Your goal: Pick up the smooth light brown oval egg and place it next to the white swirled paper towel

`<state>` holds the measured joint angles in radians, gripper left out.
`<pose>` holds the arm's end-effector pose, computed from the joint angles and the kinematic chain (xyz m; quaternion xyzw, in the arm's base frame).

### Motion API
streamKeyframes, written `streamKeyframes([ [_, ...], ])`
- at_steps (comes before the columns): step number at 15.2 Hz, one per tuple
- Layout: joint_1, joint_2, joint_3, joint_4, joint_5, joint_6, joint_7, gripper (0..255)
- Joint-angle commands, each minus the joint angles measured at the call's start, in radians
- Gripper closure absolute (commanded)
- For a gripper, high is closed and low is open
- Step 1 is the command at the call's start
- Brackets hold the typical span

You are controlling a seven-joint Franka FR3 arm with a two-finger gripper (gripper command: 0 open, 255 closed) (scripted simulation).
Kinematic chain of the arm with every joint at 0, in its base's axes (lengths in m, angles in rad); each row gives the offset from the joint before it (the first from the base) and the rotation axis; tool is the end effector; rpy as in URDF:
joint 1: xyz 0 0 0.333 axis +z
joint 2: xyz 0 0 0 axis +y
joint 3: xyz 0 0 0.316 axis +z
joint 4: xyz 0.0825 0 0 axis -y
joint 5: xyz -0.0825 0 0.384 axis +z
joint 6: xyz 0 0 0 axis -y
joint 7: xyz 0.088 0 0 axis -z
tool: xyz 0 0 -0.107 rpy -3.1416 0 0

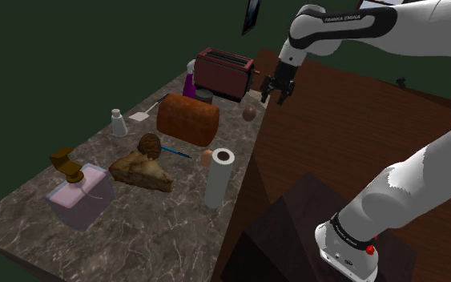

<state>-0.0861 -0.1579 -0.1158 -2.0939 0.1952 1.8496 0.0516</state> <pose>0.4915 -0.0871 0.4849 -0.9817 0.1551 0.0361 0.1044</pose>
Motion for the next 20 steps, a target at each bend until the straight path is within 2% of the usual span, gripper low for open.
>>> streamKeyframes([
  [1, -0.008, 0.082, -0.016, 0.051, 0.032, 0.024, -0.008, 0],
  [8, -0.056, 0.34, -0.055, 0.233, 0.156, 0.065, -0.039, 0],
  [16, -0.138, 0.632, -0.062, 0.492, 0.292, 0.056, -0.048, 0],
  [20, -0.129, 0.645, -0.054, 0.461, 0.302, 0.1, -0.055, 0],
])
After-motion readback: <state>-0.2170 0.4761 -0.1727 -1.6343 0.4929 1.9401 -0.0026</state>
